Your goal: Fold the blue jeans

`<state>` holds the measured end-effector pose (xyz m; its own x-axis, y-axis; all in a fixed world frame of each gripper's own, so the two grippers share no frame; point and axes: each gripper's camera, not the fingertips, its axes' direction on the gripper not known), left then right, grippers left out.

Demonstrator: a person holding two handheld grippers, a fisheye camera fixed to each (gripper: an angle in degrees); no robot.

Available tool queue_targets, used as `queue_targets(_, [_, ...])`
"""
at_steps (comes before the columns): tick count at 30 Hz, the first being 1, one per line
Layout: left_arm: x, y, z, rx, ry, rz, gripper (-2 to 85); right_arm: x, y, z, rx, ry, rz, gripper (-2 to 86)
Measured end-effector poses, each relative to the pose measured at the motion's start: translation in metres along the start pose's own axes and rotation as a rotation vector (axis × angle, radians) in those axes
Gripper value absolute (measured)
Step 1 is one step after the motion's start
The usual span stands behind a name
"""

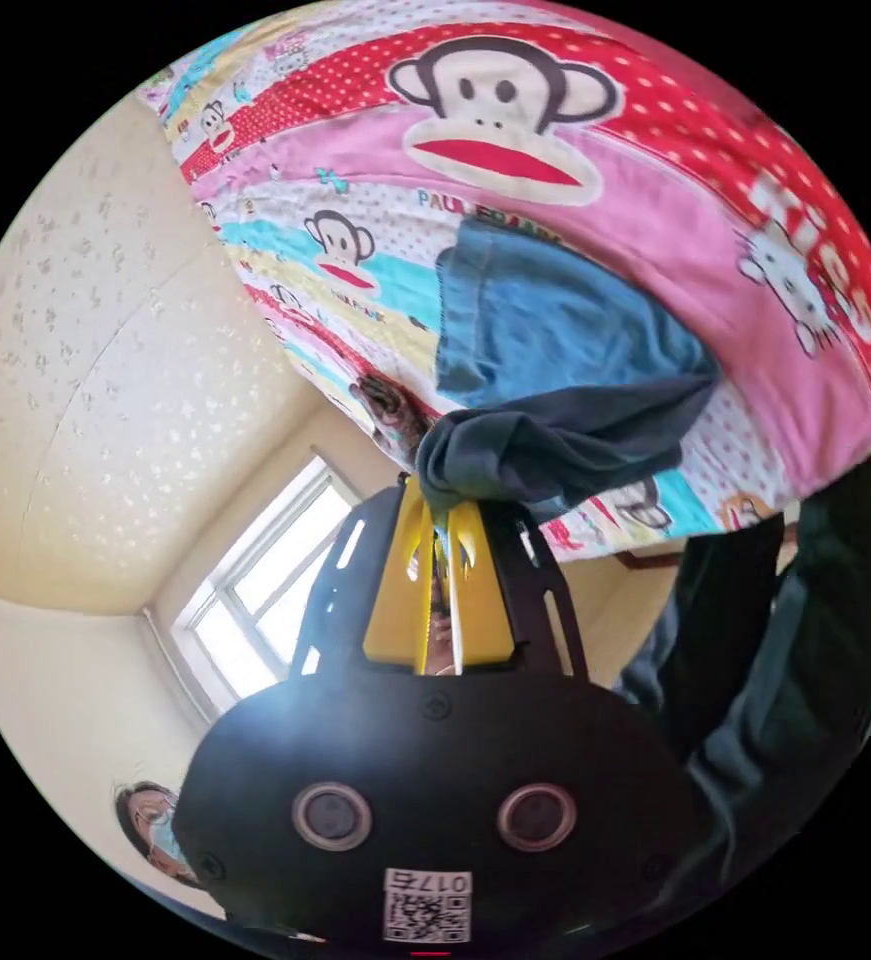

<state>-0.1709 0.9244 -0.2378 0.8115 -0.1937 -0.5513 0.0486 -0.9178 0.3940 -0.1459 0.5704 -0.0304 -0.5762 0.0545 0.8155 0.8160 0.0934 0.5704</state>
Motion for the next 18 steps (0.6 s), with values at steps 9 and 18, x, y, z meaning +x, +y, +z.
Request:
queue_targets(9, [-0.025, -0.098, 0.042, 0.173, 0.712, 0.131, 9.5, -0.021, -0.106, 0.072, 0.022, -0.239, -0.146, 9.4])
queue_targets(18, [-0.051, 0.023, 0.131, 0.005, -0.402, 0.601, 0.7, 0.029, -0.028, 0.112, -0.269, 0.522, -0.721, 7.1])
